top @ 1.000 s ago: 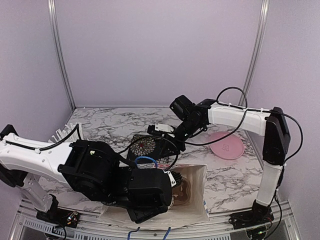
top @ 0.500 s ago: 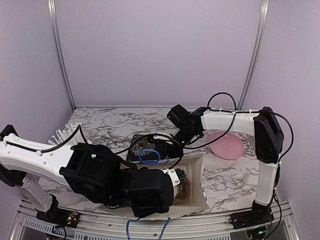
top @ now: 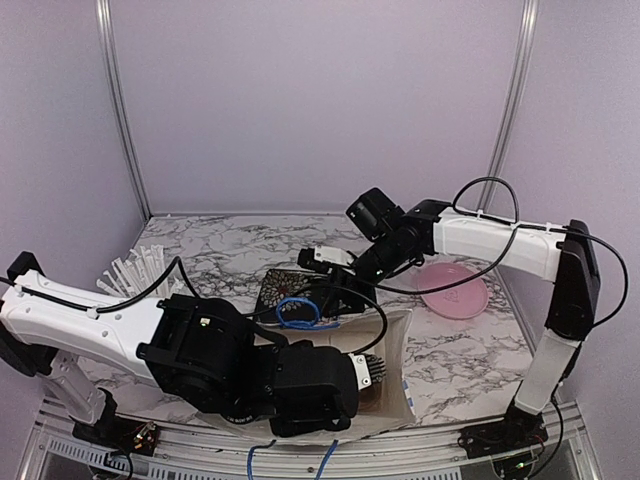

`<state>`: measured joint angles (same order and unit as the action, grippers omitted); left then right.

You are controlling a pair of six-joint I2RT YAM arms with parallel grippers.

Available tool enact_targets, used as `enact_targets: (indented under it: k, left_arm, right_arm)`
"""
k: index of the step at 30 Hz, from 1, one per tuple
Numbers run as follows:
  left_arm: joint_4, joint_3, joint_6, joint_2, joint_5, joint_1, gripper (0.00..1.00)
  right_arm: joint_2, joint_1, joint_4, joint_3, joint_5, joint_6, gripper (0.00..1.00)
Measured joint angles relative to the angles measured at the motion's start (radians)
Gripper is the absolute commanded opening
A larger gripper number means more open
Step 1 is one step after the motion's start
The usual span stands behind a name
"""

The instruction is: Pack the takeout coffee

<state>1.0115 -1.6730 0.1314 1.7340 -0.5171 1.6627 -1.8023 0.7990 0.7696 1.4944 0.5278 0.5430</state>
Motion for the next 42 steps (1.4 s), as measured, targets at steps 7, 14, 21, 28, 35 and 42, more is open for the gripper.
enact_targets:
  k: [7, 14, 21, 28, 35, 42]
  left_arm:
    - [-0.022, 0.0, -0.091, 0.0, 0.032, 0.001, 0.35]
    - [-0.042, 0.0, -0.185, 0.0, 0.069, 0.001, 0.34]
    - [-0.042, 0.0, -0.221, 0.0, 0.103, 0.001, 0.33]
    - [-0.043, 0.01, -0.225, 0.0, 0.064, 0.001, 0.32]
    - [-0.048, 0.058, -0.265, 0.0, -0.017, 0.001, 0.32]
    - [-0.103, 0.103, -0.331, 0.0, -0.066, 0.001, 0.32]
  right_arm:
    - [0.032, -0.033, -0.014, 0.0, -0.024, 0.0, 0.48]
    - [-0.135, -0.14, -0.009, 0.009, -0.03, 0.008, 0.48]
    - [-0.205, -0.135, 0.04, 0.009, -0.016, 0.026, 0.46]
    - [-0.227, -0.134, 0.134, 0.007, 0.114, 0.106, 0.45]
    - [-0.227, -0.128, 0.162, 0.006, 0.215, 0.154, 0.45]
    - [-0.227, -0.117, 0.166, 0.006, 0.261, 0.165, 0.44]
